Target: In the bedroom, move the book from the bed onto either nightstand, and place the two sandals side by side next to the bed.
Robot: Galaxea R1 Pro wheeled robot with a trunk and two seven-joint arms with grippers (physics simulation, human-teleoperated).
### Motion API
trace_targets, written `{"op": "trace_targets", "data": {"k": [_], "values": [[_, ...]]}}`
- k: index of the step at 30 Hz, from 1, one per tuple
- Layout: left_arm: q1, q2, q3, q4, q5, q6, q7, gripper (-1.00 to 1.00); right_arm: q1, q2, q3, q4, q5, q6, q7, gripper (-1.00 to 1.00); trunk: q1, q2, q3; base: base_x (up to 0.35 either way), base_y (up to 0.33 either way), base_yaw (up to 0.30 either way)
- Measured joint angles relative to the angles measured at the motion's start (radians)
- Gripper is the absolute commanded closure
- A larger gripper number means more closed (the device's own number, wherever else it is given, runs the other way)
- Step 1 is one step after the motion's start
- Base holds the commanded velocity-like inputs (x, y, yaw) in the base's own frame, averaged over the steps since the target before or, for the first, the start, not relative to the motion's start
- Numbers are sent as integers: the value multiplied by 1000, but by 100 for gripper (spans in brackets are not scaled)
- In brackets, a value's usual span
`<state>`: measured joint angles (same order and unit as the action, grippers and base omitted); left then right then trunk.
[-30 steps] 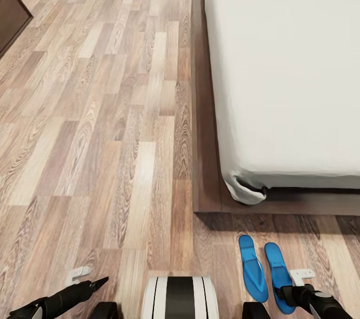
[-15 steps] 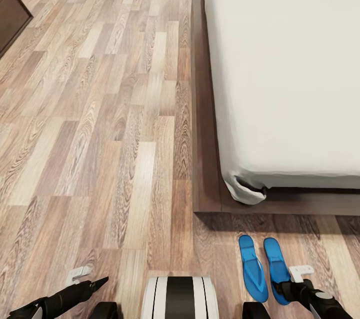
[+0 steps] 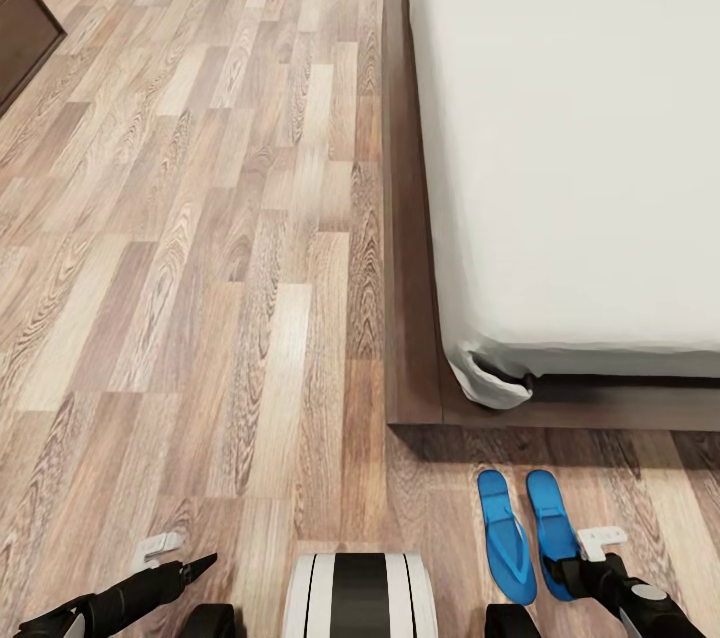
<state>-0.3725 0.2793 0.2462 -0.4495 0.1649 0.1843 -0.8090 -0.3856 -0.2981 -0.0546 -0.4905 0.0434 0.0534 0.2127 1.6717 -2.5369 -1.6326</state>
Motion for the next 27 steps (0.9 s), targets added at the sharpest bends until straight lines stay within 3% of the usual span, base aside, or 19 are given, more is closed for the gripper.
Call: {"op": "trace_targets", "data": {"k": [27], "values": [[1,0,0,-1,0,0,0,-100,-2,-1,1,-7,0,-11,-1,100,1,-1,-11,0,0,0]]}}
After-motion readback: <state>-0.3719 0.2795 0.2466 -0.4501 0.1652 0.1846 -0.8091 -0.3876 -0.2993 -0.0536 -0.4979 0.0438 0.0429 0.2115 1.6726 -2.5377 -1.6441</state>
